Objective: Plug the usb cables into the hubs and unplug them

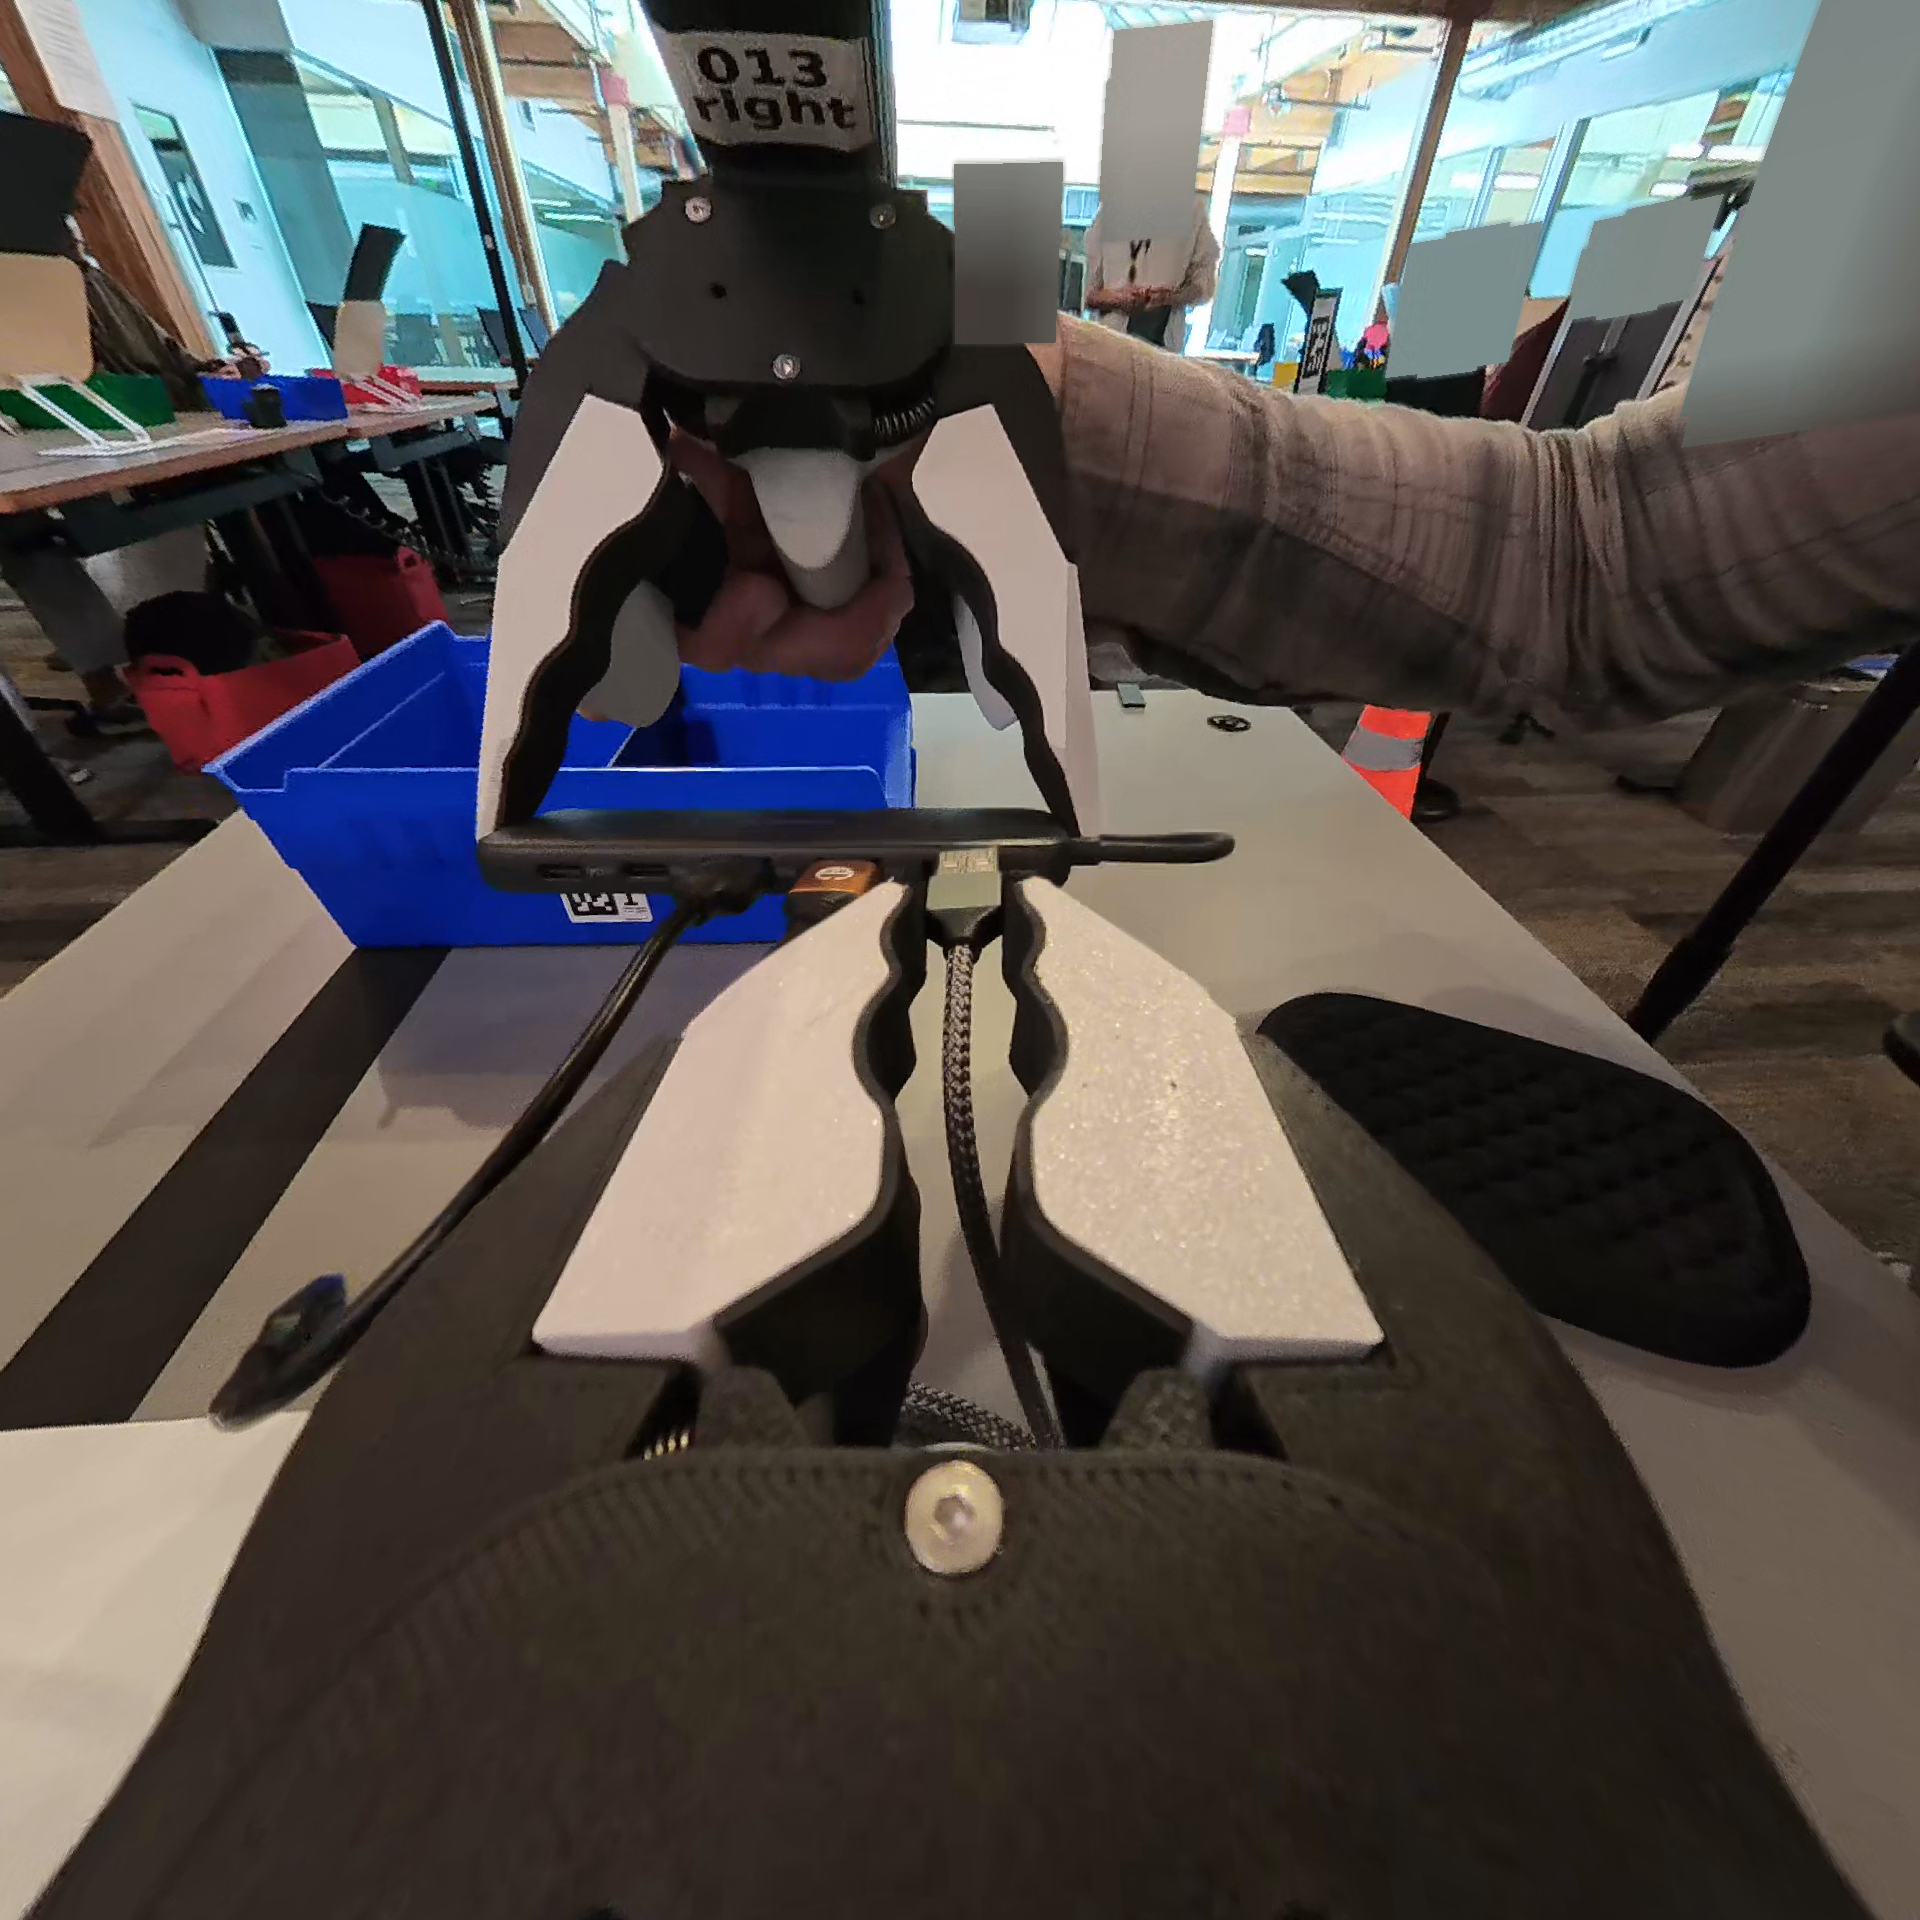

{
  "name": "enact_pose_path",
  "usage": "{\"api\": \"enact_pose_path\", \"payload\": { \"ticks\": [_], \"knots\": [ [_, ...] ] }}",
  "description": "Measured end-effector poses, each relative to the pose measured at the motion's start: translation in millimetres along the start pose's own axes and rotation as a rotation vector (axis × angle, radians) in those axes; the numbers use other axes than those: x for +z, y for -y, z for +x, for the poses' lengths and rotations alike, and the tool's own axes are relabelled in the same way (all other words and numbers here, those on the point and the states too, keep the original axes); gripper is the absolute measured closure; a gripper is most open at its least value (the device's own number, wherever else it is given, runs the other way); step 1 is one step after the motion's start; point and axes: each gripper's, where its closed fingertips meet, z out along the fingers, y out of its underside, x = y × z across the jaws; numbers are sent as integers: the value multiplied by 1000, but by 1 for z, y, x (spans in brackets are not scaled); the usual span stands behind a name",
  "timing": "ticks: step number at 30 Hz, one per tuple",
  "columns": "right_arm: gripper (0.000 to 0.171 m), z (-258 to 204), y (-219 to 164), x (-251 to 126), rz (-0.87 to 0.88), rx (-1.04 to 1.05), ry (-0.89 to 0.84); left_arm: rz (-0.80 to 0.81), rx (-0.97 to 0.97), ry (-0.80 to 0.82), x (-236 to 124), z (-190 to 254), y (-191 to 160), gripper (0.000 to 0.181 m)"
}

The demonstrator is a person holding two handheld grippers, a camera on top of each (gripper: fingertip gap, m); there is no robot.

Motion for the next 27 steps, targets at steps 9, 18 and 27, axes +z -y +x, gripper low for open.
{"api": "enact_pose_path", "payload": {
  "ticks": [9,18,27],
  "knots": [
    [44,0,1,-2,-5,-6,-4,-75,104,71,0,-2,-1,167],
    [44,-3,-5,0,-40,-10,1,-89,126,67,3,1,-3,167],
    [44,-2,-6,0,-65,-26,-10,-103,113,56,4,2,-6,167]
  ]
}}
